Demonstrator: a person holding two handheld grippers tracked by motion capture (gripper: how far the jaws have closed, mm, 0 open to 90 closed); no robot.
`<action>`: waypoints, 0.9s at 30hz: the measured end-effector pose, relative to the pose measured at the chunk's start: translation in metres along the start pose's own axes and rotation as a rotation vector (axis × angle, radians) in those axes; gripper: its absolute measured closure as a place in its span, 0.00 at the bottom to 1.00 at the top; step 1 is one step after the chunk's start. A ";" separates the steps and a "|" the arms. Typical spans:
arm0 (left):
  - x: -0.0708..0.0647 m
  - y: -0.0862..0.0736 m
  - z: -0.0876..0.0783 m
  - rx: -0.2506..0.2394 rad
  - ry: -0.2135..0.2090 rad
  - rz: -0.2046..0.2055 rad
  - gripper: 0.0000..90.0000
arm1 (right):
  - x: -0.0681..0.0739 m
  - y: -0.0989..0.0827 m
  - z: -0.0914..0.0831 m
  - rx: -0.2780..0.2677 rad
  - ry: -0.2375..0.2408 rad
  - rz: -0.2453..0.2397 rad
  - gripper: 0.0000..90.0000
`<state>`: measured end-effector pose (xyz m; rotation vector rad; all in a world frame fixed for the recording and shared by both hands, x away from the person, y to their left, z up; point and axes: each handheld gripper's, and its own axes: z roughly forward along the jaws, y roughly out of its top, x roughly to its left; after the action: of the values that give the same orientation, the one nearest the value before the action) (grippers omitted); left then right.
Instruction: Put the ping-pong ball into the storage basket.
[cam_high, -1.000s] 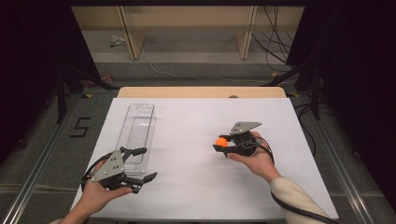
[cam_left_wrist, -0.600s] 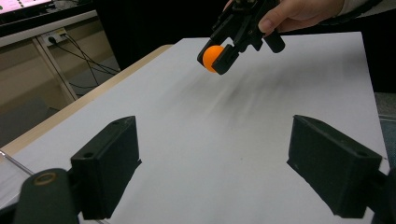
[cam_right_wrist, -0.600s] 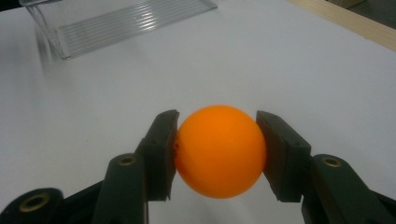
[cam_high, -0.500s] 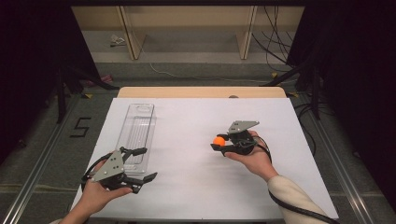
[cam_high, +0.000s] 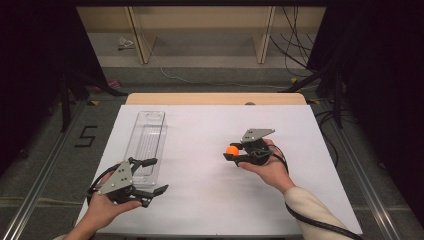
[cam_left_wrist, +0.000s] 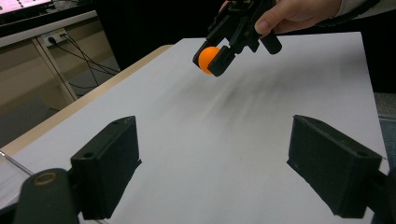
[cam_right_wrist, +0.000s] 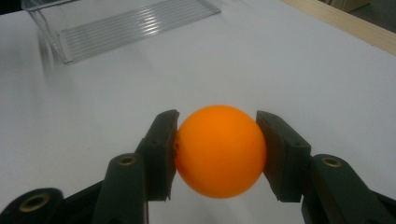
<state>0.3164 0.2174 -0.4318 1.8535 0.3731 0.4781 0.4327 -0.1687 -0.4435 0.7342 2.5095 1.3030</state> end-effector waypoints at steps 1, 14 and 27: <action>0.000 0.000 0.000 0.000 0.000 0.000 0.18 | 0.000 0.000 0.000 0.000 0.000 0.001 0.57; 0.000 0.000 0.000 0.001 0.000 0.001 0.18 | 0.001 0.003 0.005 -0.006 0.006 -0.001 0.57; 0.000 0.000 0.000 0.001 -0.002 0.003 0.18 | 0.002 0.007 0.010 -0.011 0.012 -0.001 0.57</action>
<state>0.3162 0.2173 -0.4316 1.8557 0.3700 0.4783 0.4377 -0.1576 -0.4430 0.7248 2.5100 1.3237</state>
